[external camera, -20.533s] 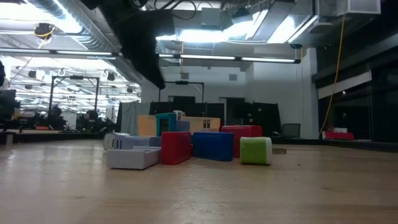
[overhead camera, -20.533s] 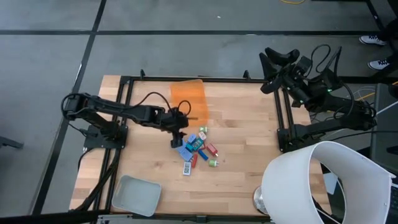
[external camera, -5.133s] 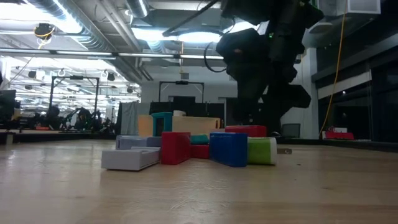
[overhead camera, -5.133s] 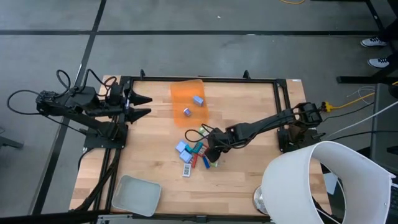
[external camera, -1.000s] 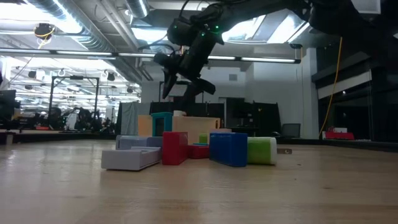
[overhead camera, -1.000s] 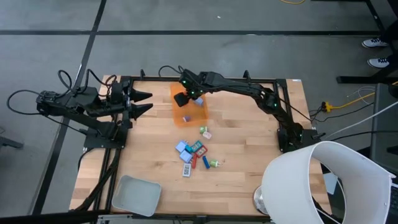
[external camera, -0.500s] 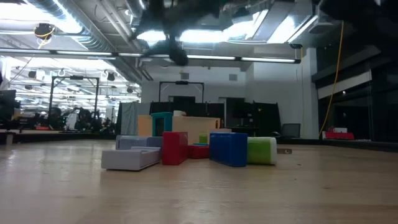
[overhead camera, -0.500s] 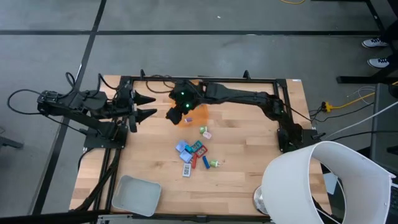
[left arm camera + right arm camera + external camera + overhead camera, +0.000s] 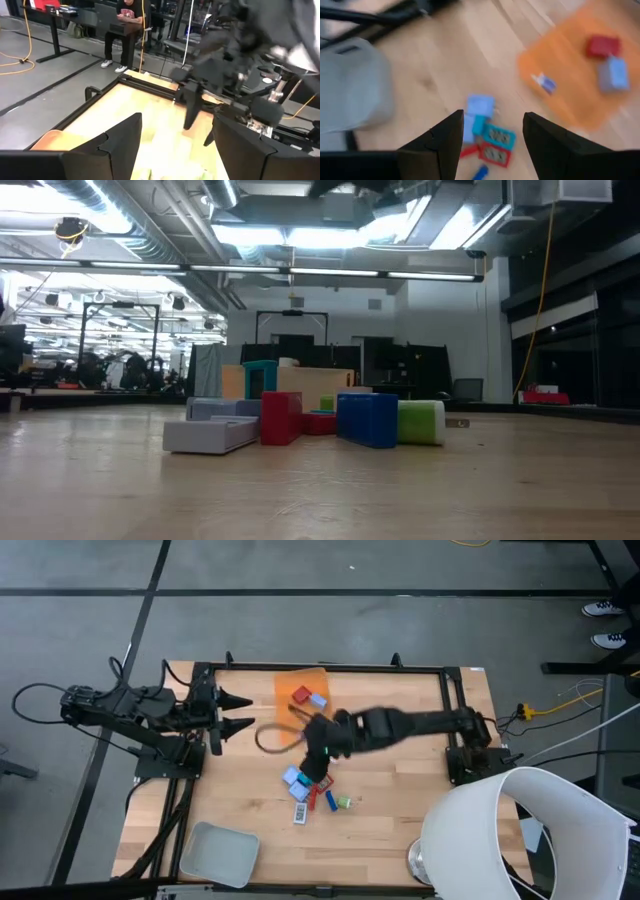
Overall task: Pick & Place Office items
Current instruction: Put the bottom green charger adapter into the orange bin
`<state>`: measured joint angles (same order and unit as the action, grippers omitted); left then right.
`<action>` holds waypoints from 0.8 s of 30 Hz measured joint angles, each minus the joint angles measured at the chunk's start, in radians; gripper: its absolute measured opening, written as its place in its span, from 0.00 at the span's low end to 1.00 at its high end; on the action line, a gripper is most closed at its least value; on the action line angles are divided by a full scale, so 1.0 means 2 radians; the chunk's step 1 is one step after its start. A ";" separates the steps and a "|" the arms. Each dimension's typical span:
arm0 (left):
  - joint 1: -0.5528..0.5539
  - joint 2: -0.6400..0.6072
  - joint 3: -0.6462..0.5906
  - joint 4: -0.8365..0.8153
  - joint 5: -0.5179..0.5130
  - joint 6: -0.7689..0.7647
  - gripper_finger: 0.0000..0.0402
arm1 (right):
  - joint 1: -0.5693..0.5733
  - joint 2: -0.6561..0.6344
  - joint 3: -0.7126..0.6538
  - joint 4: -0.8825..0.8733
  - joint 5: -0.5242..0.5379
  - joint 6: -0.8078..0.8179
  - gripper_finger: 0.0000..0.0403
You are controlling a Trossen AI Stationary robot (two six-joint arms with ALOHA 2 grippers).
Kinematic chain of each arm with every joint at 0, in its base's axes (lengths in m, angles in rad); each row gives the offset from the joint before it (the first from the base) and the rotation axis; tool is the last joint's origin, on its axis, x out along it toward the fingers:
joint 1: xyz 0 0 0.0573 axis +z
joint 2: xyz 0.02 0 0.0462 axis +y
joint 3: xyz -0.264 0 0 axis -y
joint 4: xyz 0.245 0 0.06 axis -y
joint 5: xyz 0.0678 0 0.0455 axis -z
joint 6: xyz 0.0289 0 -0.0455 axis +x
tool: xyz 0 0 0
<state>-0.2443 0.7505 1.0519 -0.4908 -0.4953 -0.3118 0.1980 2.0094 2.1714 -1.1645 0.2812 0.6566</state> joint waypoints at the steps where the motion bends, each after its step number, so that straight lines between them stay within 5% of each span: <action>1: 0.000 0.003 0.000 0.001 0.000 -0.002 0.59 | 0.012 0.000 -0.010 -0.007 0.019 0.024 0.50; 4: 0.000 0.009 0.000 0.000 0.010 -0.003 0.59 | 0.051 0.000 -0.054 -0.005 0.062 0.105 0.50; 10: 0.000 0.026 0.000 0.000 0.037 -0.013 0.59 | 0.095 0.000 -0.152 0.002 0.064 0.215 0.50; 24: 0.000 0.044 0.000 0.000 0.052 -0.033 0.59 | 0.146 -0.002 -0.236 0.121 0.014 0.274 0.42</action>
<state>-0.2440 0.8387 1.0523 -0.4903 -0.3907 -0.3783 0.4902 2.0052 1.7000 -0.9226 0.3094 1.2040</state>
